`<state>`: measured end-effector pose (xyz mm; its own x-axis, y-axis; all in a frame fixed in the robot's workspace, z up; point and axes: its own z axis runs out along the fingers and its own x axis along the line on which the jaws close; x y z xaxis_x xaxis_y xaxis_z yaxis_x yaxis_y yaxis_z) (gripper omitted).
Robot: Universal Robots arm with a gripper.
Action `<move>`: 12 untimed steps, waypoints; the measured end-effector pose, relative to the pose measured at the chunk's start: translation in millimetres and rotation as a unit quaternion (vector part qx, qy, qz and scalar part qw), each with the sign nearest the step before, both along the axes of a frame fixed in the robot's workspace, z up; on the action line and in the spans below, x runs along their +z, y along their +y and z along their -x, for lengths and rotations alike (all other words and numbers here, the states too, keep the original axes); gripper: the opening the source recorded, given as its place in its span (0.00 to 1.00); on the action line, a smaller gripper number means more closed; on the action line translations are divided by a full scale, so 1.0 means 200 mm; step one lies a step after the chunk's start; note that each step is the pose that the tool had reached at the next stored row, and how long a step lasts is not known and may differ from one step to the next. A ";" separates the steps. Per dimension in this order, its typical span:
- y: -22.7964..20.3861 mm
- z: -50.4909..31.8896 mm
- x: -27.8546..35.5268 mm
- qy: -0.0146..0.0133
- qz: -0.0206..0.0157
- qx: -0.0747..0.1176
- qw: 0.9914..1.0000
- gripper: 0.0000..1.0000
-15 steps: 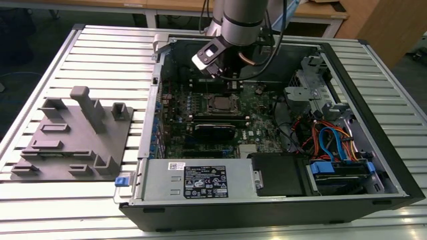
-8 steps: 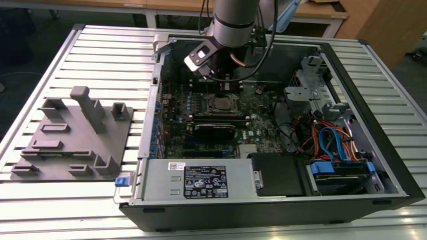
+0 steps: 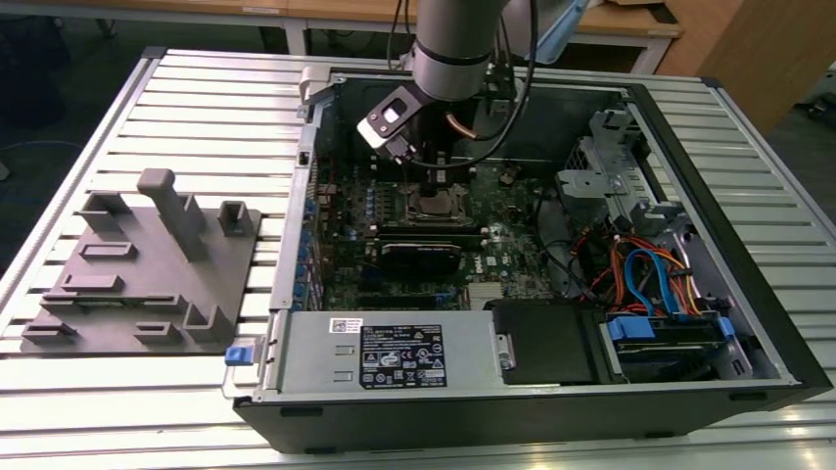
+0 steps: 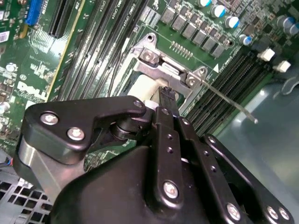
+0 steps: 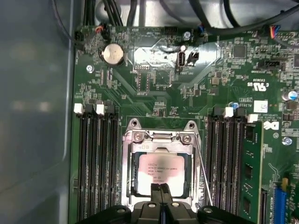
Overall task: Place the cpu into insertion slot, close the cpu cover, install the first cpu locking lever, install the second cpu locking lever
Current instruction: 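Close the cpu cover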
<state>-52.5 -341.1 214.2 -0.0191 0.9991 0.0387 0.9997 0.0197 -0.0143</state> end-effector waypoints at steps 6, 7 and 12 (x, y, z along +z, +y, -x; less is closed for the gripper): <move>0.000 0.034 -0.017 0.000 0.000 0.000 1.000 0.10; 0.000 0.042 -0.020 0.000 -0.001 0.000 1.000 0.10; 0.000 0.051 -0.047 0.000 -0.001 0.000 1.000 0.10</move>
<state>-62.7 -341.1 204.7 -0.0194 0.9990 0.0403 0.9997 0.0200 -0.0148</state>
